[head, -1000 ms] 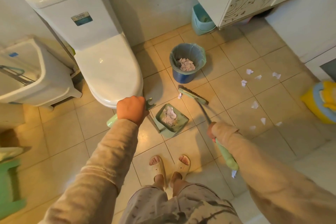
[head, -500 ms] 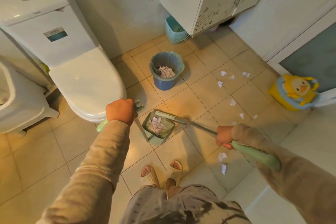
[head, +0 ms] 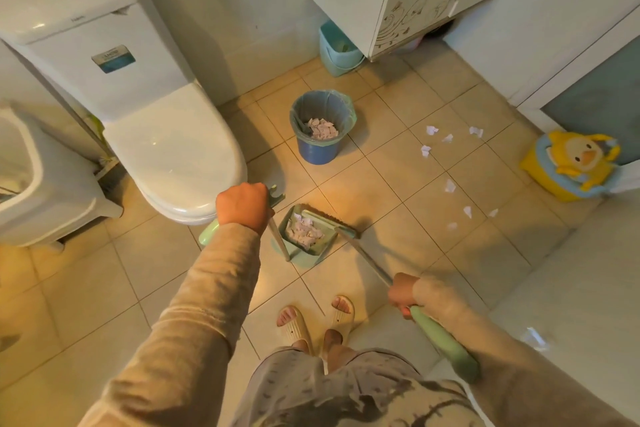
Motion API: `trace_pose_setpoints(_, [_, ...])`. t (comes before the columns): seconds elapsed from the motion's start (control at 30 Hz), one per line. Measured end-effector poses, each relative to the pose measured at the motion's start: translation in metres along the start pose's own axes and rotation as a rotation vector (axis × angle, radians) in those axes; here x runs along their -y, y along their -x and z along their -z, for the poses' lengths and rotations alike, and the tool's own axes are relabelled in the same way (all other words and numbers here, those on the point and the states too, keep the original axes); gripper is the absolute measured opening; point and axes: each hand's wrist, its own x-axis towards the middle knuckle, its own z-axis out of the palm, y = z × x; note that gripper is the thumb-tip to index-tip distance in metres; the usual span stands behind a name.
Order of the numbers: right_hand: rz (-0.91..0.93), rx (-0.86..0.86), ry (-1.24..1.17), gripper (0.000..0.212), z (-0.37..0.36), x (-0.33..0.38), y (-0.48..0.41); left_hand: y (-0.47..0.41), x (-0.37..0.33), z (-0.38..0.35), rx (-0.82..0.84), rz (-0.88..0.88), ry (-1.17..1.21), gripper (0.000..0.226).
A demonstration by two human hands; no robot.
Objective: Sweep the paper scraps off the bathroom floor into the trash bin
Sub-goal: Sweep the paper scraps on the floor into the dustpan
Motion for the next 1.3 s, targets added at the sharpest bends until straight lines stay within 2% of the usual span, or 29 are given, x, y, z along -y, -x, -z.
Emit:
trace_pose_setpoints(0.07, [-0.006, 0.036, -0.319, 0.014, 0.003, -0.026, 0.002, 0.001, 0.001, 0.0, 0.004, 0.002, 0.011, 0.029])
trace_pose_setpoints(0.13, [0.002, 0.027, -0.565, 0.027, 0.003, -0.05, 0.004, 0.005, 0.003, -0.001, 0.003, 0.006, 0.016, 0.033])
trace_pose_setpoints(0.2, [-0.001, 0.02, -0.697, 0.033, 0.001, -0.066, 0.007, 0.009, 0.004, -0.004, -0.004, -0.006, 0.01, 0.036])
trace_pose_setpoints(0.4, [-0.022, -0.043, -0.719, 0.035, 0.012, -0.085, 0.01, 0.011, -0.015, 0.004, -0.026, -0.107, -0.038, 0.034])
trace_pose_setpoints(0.57, [-0.065, -0.093, -0.77, 0.022, 0.023, -0.099, 0.013, -0.002, -0.06, 0.023, -0.054, -0.296, -0.107, 0.028])
trace_pose_setpoints(0.73, [-0.129, -0.165, -0.866, 0.009, 0.016, -0.118, 0.022, -0.017, -0.093, 0.024, -0.071, -0.478, -0.127, 0.031])
trace_pose_setpoints(0.77, [-0.121, -0.194, -0.916, 0.009, 0.011, -0.123, 0.025, -0.021, -0.098, 0.024, -0.068, -0.519, -0.132, 0.032])
trace_pose_setpoints(0.87, [-0.135, -0.289, -1.105, 0.027, -0.01, -0.13, 0.03, -0.037, -0.11, 0.028, -0.077, -0.648, -0.179, 0.033])
trace_pose_setpoints(1.0, [-0.281, -0.293, -1.121, 0.038, -0.031, -0.11, 0.029, -0.066, -0.129, 0.042, -0.092, -0.837, -0.251, 0.035])
trace_pose_setpoints(1.17, [-0.403, -0.291, -1.307, 0.032, -0.061, -0.077, 0.035, -0.093, -0.159, 0.062, -0.046, -1.07, -0.315, 0.036])
trace_pose_setpoints(1.3, [-0.464, -0.349, -1.533, 0.031, -0.088, -0.061, 0.045, -0.099, -0.183, 0.066, -0.13, -1.261, -0.408, 0.037])
